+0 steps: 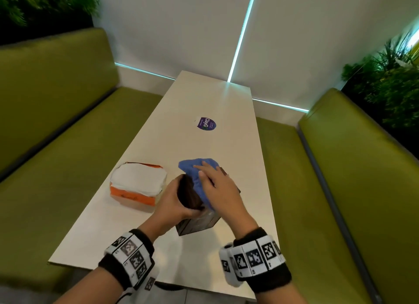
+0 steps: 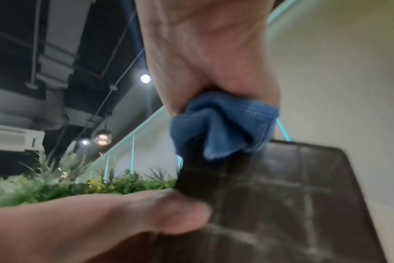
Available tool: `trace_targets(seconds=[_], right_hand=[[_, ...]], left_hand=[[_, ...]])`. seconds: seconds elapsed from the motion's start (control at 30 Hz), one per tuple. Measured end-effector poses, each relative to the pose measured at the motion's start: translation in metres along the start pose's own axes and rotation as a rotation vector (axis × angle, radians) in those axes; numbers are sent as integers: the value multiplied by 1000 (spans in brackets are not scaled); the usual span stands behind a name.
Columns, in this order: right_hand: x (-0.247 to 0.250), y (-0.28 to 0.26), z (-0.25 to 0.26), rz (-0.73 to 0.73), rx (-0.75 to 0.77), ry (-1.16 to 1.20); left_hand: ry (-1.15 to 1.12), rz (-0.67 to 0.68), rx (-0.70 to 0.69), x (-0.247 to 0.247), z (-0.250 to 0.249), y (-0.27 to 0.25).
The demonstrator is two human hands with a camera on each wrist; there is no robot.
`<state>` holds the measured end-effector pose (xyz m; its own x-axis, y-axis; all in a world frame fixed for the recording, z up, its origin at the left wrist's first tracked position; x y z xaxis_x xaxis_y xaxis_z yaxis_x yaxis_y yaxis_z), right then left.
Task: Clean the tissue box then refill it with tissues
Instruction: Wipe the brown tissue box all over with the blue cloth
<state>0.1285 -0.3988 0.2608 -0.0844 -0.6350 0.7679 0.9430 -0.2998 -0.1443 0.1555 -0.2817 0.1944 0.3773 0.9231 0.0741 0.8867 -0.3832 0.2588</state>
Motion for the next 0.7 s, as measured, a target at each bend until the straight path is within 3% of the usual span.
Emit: trace_targets(seconds=[0.13,0.3,0.47,0.57,0.7], right_hand=[[18,15,-26,-60,-121,150],[-8,-7,15,-143,54,-71],[22,8,3,-189,54,4],[37,20,-20,-23,-37,237],[38,2,-18,347,109,838]], left_hand=[[26,-3,22,5,10,-8],[-36,-19,-10,-2,2,-3],[-26,-38,10,12,2,-3],[-123,-7,35,22,-1,0],[-351,-5,113,30,1,1]])
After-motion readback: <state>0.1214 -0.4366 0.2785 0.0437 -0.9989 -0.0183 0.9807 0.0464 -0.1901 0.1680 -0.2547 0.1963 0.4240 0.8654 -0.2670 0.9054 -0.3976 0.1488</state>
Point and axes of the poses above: each hand's wrist, its own y-axis towards the middle knuckle, its own x-axis out of the back of the hand, z = x × y, the point moved 7 cm from there along y, towards the middle knuckle, and after that the axes turned 13 degrees about -x, right-handed, at the moved point
